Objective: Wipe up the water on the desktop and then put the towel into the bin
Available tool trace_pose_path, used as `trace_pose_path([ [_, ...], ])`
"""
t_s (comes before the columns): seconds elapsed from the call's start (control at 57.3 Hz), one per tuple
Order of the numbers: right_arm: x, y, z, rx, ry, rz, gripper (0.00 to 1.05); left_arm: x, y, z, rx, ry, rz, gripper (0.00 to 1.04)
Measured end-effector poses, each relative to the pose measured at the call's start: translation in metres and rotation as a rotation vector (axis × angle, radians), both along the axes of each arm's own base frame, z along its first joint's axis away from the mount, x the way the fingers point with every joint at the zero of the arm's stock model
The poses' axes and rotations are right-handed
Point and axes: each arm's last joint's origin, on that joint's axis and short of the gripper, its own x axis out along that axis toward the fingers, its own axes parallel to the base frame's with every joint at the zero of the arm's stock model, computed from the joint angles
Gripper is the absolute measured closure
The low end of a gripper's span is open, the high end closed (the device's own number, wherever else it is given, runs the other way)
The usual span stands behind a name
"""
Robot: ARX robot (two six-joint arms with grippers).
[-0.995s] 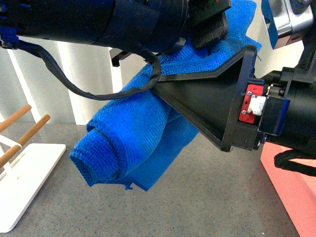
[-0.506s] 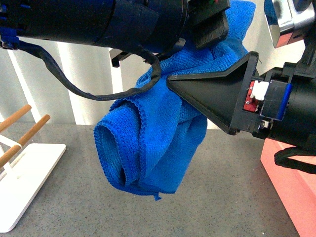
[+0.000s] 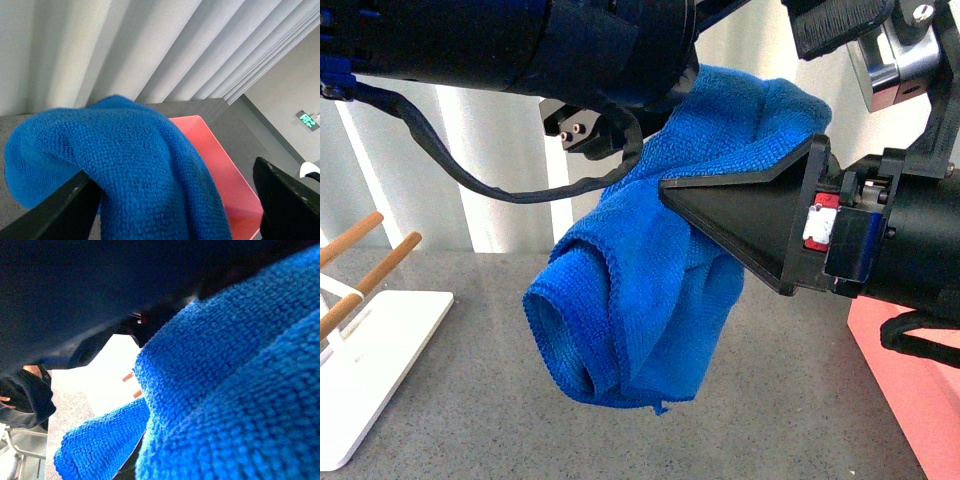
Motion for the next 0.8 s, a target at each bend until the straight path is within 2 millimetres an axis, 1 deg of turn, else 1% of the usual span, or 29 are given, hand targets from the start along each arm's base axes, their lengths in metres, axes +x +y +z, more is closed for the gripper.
trace_pose_path([
  [0.035,-0.0002,-0.0005,0.0009,-0.005,-0.002,-0.005,0.93,0.0004,0.0006,0.0,0.001,-0.001,0.002,0.05],
  [0.122,-0.0005,-0.001,0.0009,-0.015,-0.001,-0.006,0.93,0.0004,0.0007,0.0,0.001,0.0,0.003,0.07],
  [0.803,-0.0036,-0.01,0.0052,-0.06,-0.022,-0.011,0.93,0.0002,0.0004,0.0,0.0,0.001,-0.001,0.07],
])
